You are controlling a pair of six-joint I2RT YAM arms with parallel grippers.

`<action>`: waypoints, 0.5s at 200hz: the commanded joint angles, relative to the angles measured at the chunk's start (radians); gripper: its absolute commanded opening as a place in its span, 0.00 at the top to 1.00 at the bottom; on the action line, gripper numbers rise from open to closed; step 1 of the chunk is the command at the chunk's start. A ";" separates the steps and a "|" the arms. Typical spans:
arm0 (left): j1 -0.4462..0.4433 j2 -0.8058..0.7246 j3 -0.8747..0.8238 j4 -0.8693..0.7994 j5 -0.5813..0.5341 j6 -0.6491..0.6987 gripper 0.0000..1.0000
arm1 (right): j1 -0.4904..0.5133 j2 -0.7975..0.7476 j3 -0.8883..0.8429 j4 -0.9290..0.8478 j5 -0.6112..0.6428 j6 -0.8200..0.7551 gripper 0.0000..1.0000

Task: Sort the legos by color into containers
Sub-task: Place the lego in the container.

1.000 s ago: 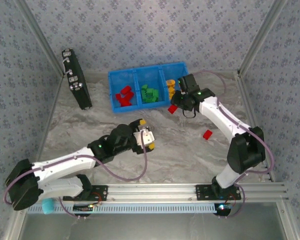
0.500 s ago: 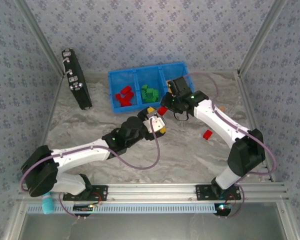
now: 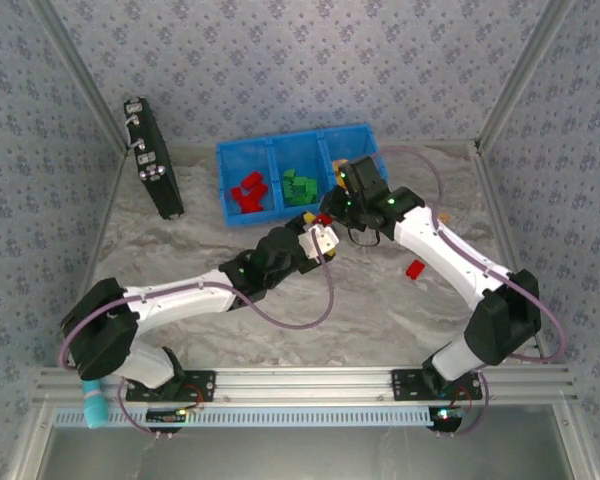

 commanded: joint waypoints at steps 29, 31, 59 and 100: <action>-0.008 0.040 0.063 0.020 0.003 -0.042 0.50 | 0.006 -0.045 -0.039 0.019 -0.020 0.040 0.79; -0.008 0.041 0.064 0.017 0.005 -0.042 0.51 | 0.006 -0.046 -0.039 0.020 -0.019 0.040 0.79; -0.008 0.048 0.071 -0.011 0.012 -0.050 0.59 | 0.004 -0.057 -0.035 0.021 -0.018 0.038 0.79; -0.006 0.062 0.083 -0.030 -0.009 -0.038 0.67 | 0.006 -0.068 -0.043 0.024 -0.033 0.049 0.79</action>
